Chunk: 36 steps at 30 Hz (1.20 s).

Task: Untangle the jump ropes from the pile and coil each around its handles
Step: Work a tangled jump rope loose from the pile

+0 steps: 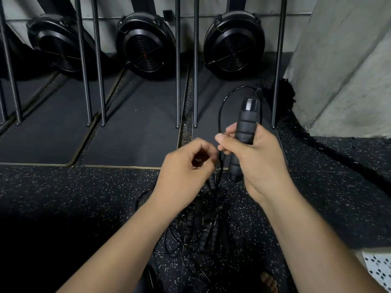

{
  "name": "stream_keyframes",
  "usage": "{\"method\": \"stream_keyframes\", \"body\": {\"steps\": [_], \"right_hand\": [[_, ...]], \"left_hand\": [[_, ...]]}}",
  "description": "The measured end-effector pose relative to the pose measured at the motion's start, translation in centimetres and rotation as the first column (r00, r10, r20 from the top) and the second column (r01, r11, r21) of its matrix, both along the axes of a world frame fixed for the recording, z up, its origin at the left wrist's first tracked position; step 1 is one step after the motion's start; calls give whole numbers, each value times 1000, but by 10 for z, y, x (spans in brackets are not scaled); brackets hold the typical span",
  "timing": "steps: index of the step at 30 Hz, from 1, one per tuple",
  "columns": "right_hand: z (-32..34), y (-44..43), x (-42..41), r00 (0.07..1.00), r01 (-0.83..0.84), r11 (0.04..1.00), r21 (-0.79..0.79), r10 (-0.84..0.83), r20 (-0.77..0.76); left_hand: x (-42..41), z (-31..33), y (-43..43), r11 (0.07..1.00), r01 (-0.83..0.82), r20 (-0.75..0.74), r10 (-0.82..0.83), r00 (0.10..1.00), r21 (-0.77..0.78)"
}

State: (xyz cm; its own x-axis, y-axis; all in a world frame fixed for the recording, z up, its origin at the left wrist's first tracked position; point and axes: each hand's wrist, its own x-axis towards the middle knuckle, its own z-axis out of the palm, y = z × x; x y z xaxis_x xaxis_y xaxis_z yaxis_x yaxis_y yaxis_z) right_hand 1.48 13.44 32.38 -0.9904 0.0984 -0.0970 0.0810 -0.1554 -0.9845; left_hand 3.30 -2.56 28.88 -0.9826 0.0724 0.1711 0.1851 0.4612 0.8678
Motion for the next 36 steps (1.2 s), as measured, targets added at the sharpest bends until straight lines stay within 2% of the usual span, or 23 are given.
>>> {"method": "stream_keyframes", "body": {"steps": [2, 3, 7, 10, 13, 18, 22, 27, 30, 36], "right_hand": [[5, -4, 4, 1000, -27, 998, -57, 28, 14], [8, -5, 6, 999, -38, 997, -67, 39, 12], [22, -7, 10, 997, -80, 982, -170, 80, -3], [33, -4, 12, 995, -98, 960, -261, 88, -50], [37, 3, 9, 996, -42, 952, -302, 15, -92], [34, 17, 1, 998, 51, 933, -357, -64, -25], [20, 18, -5, 996, 18, 970, -241, 3, 89], [-5, 13, -4, 974, -105, 994, 44, 93, 206], [-10, 7, -2, 969, -140, 989, 54, 125, 211], [-15, -3, 1, 959, -192, 979, 66, 173, 226]], "left_hand": [[1, -3, 3, 986, -6, -79, -8, 997, -169], [1, -6, 4, 983, -6, -89, -11, 996, -185], [2, -12, 3, 994, -32, -49, 27, 998, -103], [1, -20, 4, 983, 47, 9, -46, 999, -177], [-2, -29, 4, 961, 88, 83, -69, 994, -261], [-4, -30, 1, 950, 125, 186, -73, 980, -285], [-5, -26, -3, 969, 88, 189, -44, 981, -229], [-9, -12, -9, 993, 2, 99, 9, 995, -117], [-10, -4, -15, 996, -56, 58, 60, 997, -67], [-9, 7, -19, 958, -120, 77, 103, 992, 259]]}}
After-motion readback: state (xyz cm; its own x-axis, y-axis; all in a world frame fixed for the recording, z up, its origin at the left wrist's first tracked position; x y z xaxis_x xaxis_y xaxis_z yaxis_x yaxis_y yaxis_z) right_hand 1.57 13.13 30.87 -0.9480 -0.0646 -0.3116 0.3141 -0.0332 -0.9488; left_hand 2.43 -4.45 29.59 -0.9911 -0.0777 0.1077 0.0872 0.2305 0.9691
